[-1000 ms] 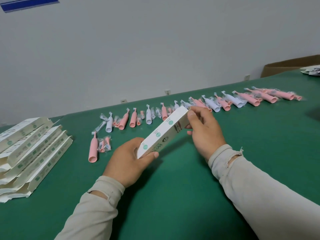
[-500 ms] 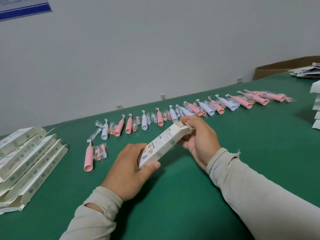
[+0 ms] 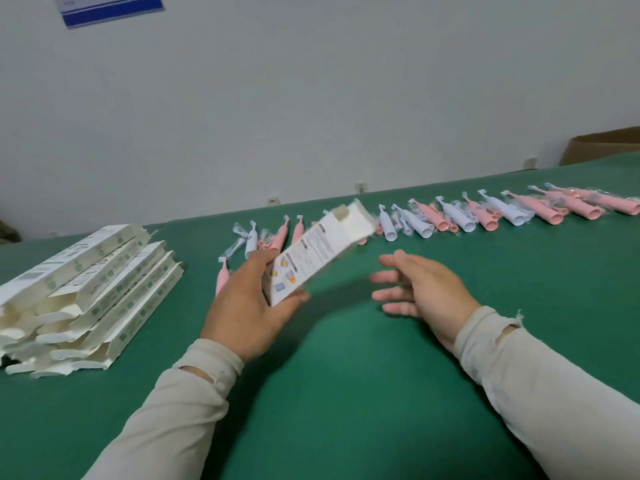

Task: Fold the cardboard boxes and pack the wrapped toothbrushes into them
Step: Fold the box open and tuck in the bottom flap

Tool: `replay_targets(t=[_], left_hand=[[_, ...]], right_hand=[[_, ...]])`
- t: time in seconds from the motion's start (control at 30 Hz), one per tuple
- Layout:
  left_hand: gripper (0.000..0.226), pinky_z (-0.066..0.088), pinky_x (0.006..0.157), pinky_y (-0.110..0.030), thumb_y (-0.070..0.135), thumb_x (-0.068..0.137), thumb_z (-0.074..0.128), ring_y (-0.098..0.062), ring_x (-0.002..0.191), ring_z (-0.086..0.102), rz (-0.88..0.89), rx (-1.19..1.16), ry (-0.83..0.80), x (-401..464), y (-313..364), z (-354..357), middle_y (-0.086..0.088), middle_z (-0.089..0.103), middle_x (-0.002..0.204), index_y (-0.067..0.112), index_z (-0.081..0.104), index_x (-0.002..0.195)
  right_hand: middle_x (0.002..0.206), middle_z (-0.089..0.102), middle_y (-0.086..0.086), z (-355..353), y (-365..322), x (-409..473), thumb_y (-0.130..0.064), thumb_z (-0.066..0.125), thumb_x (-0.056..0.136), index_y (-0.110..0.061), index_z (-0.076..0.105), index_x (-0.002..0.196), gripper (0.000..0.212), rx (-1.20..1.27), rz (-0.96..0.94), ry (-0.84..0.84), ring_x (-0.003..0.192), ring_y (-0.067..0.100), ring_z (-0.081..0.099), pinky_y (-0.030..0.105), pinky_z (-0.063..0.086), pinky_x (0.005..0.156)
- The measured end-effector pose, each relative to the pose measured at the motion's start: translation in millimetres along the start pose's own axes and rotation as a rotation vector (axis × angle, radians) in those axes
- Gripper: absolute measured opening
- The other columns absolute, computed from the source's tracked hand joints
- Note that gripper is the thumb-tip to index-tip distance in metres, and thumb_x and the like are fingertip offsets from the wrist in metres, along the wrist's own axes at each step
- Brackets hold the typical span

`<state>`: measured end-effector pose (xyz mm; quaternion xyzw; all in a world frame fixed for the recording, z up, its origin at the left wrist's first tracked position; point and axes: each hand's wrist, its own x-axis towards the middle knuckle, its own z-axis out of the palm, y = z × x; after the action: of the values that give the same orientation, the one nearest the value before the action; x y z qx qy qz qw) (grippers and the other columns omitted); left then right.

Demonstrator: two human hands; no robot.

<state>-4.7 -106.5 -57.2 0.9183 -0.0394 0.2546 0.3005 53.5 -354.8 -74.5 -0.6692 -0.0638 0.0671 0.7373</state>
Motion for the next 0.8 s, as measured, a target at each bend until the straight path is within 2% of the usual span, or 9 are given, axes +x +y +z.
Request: replay_targets(t=[0.1,0.17,0.23,0.33,0.43,0.5,0.63,0.73,0.8], left_hand=[[0.047,0.057,0.073,-0.040,0.049,0.076,0.078,-0.004,0.083,0.063,-0.147,0.009,0.335,-2,-29,-26,0.025,0.058,0.093,0.049,0.038,0.101],[0.046,0.055,0.075,-0.041,0.047,0.076,0.078,-0.018,0.085,0.065,-0.256,-0.027,0.514,-5,-43,-34,0.016,0.061,0.093,0.044,0.039,0.100],[0.046,0.054,0.080,-0.044,0.051,0.076,0.076,-0.025,0.091,0.064,-0.323,-0.034,0.612,-3,-52,-37,0.006,0.065,0.101,0.039,0.042,0.104],[0.051,0.053,0.085,-0.048,0.052,0.075,0.073,-0.028,0.096,0.063,-0.346,-0.045,0.672,-1,-59,-40,0.000,0.066,0.109,0.032,0.045,0.112],[0.051,0.051,0.087,-0.050,0.049,0.076,0.073,-0.033,0.099,0.062,-0.361,-0.055,0.748,-2,-63,-41,-0.002,0.065,0.110,0.027,0.046,0.114],[0.050,0.050,0.086,-0.051,0.048,0.077,0.074,-0.034,0.099,0.061,-0.373,-0.042,0.783,-3,-65,-42,-0.002,0.064,0.109,0.028,0.045,0.113],[0.051,0.051,0.085,-0.051,0.048,0.076,0.074,-0.035,0.097,0.061,-0.382,-0.006,0.763,-2,-69,-42,-0.004,0.065,0.108,0.027,0.046,0.113],[0.052,0.050,0.083,-0.049,0.046,0.075,0.075,-0.035,0.096,0.060,-0.380,0.000,0.752,-1,-68,-39,-0.005,0.064,0.106,0.023,0.049,0.113],[0.051,0.049,0.082,-0.047,0.044,0.076,0.076,-0.034,0.095,0.059,-0.366,-0.001,0.745,-2,-66,-38,-0.005,0.063,0.106,0.021,0.050,0.113]], right_hand=[[0.110,0.066,-0.008,15,10,-4,-0.017,0.057,0.098,-0.025,0.061,0.122,0.026,-0.490,-0.300,0.025,0.083,-0.002,0.061,0.015,0.051,0.078],[0.125,0.057,-0.012,34,8,0,-0.015,0.056,0.095,-0.032,0.055,0.132,0.041,-0.734,-0.457,-0.035,0.107,0.001,0.055,0.021,0.044,0.097],[0.143,0.047,-0.010,66,0,13,-0.017,0.052,0.093,-0.033,0.047,0.142,0.051,-0.936,-0.543,-0.139,0.131,0.012,0.043,0.030,0.032,0.113],[0.161,0.028,-0.005,130,-7,40,-0.031,0.046,0.097,-0.034,0.037,0.150,0.054,-1.058,-0.510,-0.290,0.147,0.021,0.026,0.037,0.020,0.122],[0.163,0.023,-0.001,191,-4,67,-0.051,0.042,0.097,-0.034,0.035,0.151,0.057,-1.058,-0.407,-0.275,0.148,0.026,0.026,0.045,0.025,0.120],[0.162,0.023,0.000,222,-1,81,-0.054,0.044,0.093,-0.034,0.034,0.151,0.062,-1.159,-0.407,-0.294,0.147,0.029,0.026,0.050,0.030,0.116],[0.155,0.034,0.001,248,17,99,-0.045,0.042,0.096,-0.033,0.033,0.149,0.055,-1.399,-0.322,-0.467,0.146,0.033,0.025,0.054,0.034,0.113],[0.142,0.051,0.009,239,27,92,-0.029,0.038,0.099,-0.019,0.035,0.147,0.049,-1.354,-0.363,-0.516,0.140,0.034,0.033,0.045,0.026,0.119],[0.145,0.049,0.009,217,29,73,-0.023,0.037,0.098,-0.017,0.027,0.154,0.057,-1.307,-0.434,-0.535,0.143,0.032,0.029,0.042,0.021,0.121]])
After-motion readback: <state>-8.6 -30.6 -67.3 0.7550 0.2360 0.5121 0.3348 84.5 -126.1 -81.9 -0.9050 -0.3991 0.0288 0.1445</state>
